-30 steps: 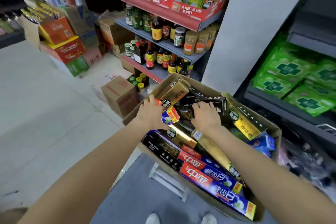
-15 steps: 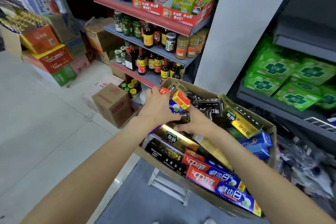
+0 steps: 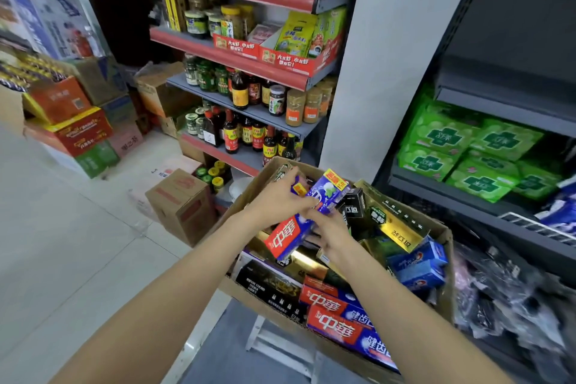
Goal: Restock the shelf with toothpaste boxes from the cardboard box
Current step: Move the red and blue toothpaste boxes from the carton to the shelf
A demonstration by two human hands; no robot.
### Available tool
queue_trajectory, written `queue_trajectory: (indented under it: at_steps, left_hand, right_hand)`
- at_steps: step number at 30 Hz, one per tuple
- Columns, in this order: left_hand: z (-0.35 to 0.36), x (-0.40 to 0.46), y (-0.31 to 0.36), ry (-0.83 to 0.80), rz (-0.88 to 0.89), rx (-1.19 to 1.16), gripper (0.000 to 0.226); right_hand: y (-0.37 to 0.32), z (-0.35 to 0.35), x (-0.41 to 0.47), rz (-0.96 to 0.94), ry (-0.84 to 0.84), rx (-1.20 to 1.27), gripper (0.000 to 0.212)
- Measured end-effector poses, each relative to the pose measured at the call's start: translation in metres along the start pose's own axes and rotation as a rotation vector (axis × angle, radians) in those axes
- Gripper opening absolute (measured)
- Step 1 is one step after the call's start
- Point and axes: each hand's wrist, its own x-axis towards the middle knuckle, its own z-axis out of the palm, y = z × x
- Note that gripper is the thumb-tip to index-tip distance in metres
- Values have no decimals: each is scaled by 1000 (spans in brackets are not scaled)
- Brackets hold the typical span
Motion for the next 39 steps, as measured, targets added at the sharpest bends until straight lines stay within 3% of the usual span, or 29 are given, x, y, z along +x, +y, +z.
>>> queue_trajectory:
  at_steps: [3,6,8,10,13,19,23,28,32,37,39]
  left_hand:
    - [0,9,-31,76,-88,-48,59]
    - [2,20,-56,48,-35,226,53]
    - [6,24,-63,0,-14,386,62]
    - [10,28,-65,36,-13,548,67]
    - [17,32,-63,105,30,696,59]
    - [11,21,-28,229,167,199,39]
    - [30,14,29,129,321,-84,29]
    - [85,30,107,14,217,-458,13]
    - [151,50,175,-82,164,-538,13]
    - [256,59,267,-186,170,-657,11]
    - [299,64,303,-174,177,-695,27]
  right_hand:
    - [4,-5,4,26,44,-54,24]
    - [2,-7,11,49,71,-104,34]
    - [2,-8,16,41,79,-156,44]
    - [0,-8,16,33,94,-236,51]
    - [-4,-12,12,17,104,-312,54]
    - [-30,-37,-7,-86,147,-274,49]
    - [-58,-71,-22,-145,180,-203,42]
    - [-103,-150,-53,-262,257,-128,47]
    - [-132,-243,-80,-334,332,-91,43]
    - [-177,-373,-116,-319,360,-215,30]
    - [-195,-425,-133,-342,384,-216,25]
